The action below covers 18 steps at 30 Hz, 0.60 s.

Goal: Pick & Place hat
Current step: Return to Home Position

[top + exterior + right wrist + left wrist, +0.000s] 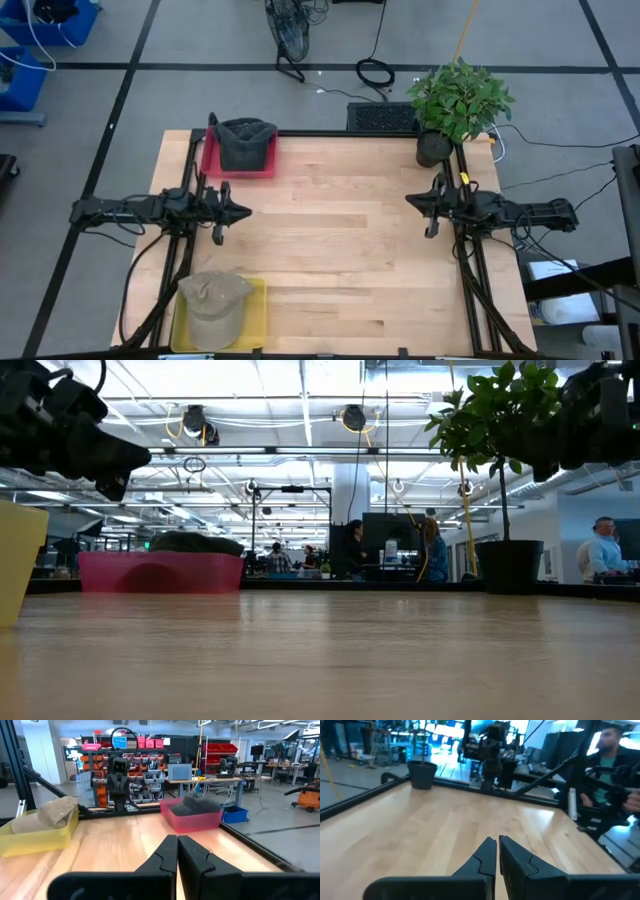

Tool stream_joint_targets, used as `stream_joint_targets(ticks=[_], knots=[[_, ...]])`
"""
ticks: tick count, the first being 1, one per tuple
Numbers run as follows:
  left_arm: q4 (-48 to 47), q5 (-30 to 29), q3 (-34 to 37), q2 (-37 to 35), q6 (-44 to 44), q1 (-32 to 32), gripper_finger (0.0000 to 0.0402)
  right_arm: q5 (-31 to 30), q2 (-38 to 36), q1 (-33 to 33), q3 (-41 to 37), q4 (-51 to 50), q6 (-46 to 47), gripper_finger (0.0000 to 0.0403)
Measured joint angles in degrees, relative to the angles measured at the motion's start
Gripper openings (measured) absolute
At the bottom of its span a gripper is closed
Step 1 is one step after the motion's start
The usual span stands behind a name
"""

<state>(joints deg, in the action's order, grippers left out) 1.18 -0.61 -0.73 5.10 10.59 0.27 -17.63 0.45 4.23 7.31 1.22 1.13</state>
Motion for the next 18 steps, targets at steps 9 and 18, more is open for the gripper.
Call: stream_joint_targets(ticks=[9,18], knots=[[0.5,-0.1,0.0,-0.7,-4.5,2.1,0.0026,1.5,-0.2,0.0,-6.1,8.0,-1.6,0.0],[0.5,-0.9,0.0,-0.6,-4.7,3.0,0.0026,6.0,-0.2,0.0,-6.3,8.2,-1.8,0.0]])
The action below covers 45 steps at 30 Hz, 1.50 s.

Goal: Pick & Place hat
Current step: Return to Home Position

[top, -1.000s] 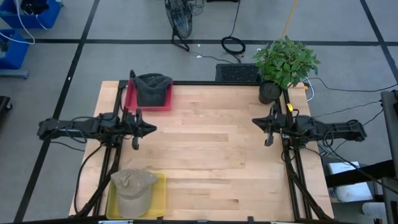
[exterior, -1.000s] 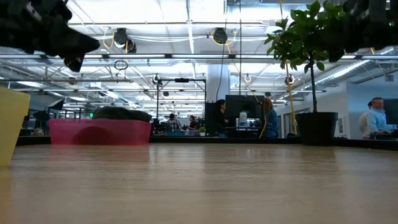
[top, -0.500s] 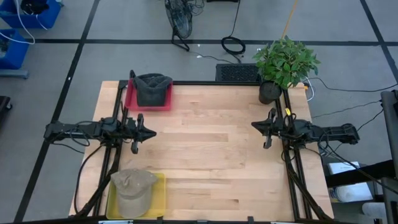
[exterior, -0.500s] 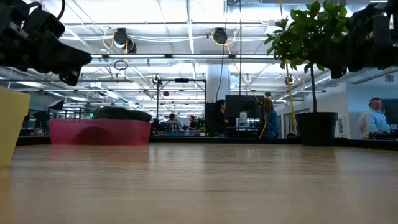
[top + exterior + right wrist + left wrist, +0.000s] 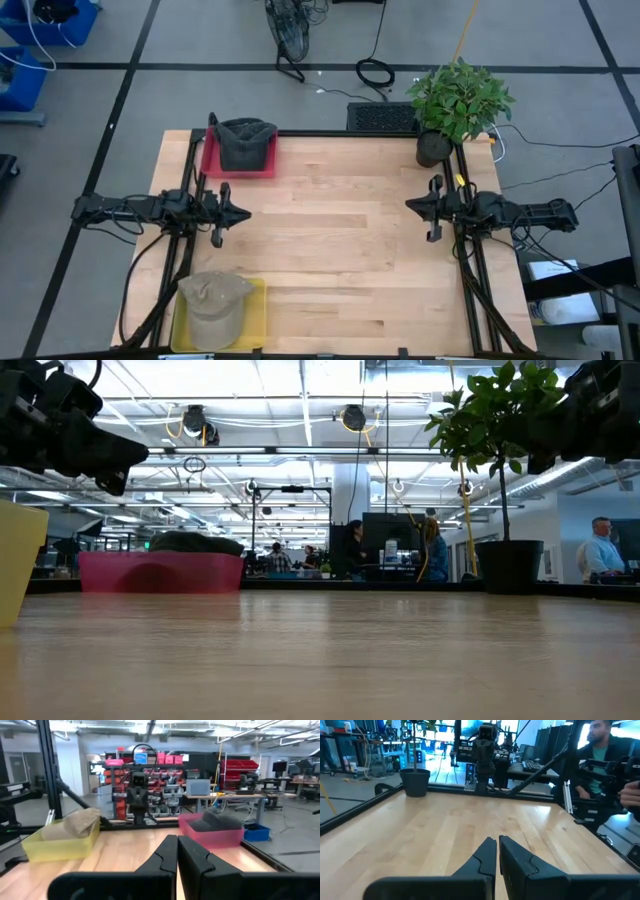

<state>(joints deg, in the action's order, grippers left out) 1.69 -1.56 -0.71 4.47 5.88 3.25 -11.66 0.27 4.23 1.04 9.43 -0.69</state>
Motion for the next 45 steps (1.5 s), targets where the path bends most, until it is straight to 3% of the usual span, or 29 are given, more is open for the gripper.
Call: stream_joint_targets(ticks=[4,9,18,45], knots=[[0.0,0.2,0.0,0.0,0.1,0.0,0.0026,0.0,0.0,0.0,0.0,0.2,-0.5,0.0],[-0.3,5.0,0.0,0.0,-3.3,0.0,0.0026,-0.3,0.0,0.0,-0.1,-3.2,-2.6,0.0],[-0.6,4.5,0.0,0.0,-0.7,0.3,0.0026,-2.6,1.3,-0.1,0.0,-6.2,-4.5,0.0],[0.0,2.6,0.0,0.0,-7.1,0.3,0.0026,-3.1,1.3,-0.1,0.0,-6.6,-3.0,0.0]])
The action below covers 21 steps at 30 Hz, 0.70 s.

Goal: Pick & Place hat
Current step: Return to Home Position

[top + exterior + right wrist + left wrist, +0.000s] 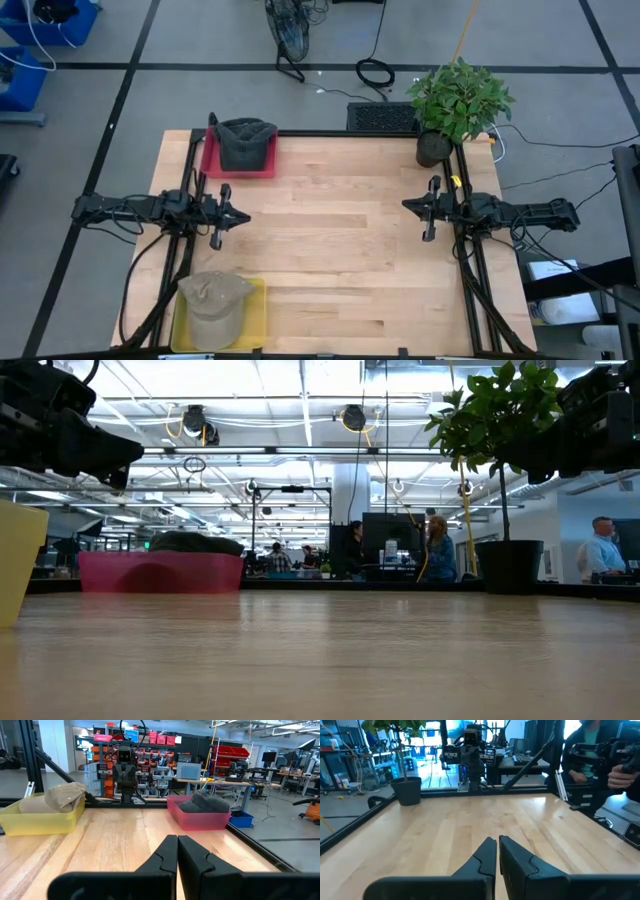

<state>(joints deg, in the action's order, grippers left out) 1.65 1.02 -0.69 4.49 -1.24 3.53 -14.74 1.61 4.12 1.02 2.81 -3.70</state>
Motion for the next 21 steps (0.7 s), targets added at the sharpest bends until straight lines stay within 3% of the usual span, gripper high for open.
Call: stream_joint_targets(ticks=[21], knots=[[-0.1,-0.1,0.0,0.0,0.4,0.0,0.0026,-0.2,0.0,0.0,0.0,2.6,0.0,0.0]])
